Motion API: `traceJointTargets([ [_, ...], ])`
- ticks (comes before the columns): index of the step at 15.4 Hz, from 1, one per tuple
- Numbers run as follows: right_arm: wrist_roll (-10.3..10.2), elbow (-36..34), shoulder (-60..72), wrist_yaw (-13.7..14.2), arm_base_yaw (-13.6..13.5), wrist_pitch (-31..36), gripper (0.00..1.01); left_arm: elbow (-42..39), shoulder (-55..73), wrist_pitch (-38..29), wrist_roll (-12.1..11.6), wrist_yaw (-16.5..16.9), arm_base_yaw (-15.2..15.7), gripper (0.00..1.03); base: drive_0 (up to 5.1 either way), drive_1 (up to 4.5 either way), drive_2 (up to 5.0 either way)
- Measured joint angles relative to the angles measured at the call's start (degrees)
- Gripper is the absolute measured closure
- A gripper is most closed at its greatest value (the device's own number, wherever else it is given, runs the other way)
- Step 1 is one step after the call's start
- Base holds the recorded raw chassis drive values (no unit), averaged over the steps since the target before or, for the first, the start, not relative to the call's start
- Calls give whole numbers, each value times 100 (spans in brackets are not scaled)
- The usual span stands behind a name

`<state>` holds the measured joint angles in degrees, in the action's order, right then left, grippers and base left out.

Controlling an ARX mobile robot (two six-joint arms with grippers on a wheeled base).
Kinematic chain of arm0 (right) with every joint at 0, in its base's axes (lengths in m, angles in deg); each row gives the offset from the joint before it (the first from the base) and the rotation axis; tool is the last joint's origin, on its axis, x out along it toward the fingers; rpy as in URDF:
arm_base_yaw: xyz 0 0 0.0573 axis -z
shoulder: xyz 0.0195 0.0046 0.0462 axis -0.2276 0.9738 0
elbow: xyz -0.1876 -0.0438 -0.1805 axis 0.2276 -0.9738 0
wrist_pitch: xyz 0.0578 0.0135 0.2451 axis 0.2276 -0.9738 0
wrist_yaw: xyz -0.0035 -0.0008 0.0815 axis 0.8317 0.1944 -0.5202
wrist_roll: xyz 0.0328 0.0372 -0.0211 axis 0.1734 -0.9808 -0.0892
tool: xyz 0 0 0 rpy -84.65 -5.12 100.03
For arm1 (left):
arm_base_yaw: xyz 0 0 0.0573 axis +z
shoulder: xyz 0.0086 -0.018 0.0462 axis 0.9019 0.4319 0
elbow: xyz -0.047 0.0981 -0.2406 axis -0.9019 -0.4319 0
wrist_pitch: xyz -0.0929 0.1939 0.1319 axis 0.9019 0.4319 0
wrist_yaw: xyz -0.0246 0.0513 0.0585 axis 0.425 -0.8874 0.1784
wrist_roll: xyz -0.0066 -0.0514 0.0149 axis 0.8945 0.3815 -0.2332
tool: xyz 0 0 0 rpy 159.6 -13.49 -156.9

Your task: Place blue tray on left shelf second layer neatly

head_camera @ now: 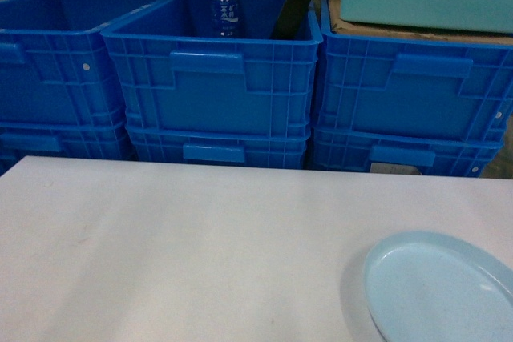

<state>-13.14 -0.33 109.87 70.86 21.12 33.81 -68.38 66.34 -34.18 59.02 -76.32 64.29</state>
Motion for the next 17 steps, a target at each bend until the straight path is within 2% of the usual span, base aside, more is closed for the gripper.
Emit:
traceJointTargets([
  [4, 315, 485, 1875, -61, -94, 411, 3, 0, 0, 0, -2, 0, 0, 5, 0, 0, 0],
  [6, 319, 645, 2557, 7, -210, 588, 3, 0, 0, 0, -2, 0, 0, 5, 0, 0, 0],
  [7, 297, 719, 3202, 28, -240, 909, 3, 0, 0, 0, -2, 0, 0, 5, 0, 0, 0],
  [11, 15, 734, 4061, 28, -76, 1456, 3, 0, 0, 0, -2, 0, 0, 5, 0, 0, 0],
  [14, -94, 737, 4186, 20, 4, 1519, 3, 0, 0, 0, -2, 0, 0, 5, 0, 0, 0],
  [17, -409, 772, 4555, -20, 114, 1617, 3, 0, 0, 0, -2, 0, 0, 5, 0, 0, 0],
])
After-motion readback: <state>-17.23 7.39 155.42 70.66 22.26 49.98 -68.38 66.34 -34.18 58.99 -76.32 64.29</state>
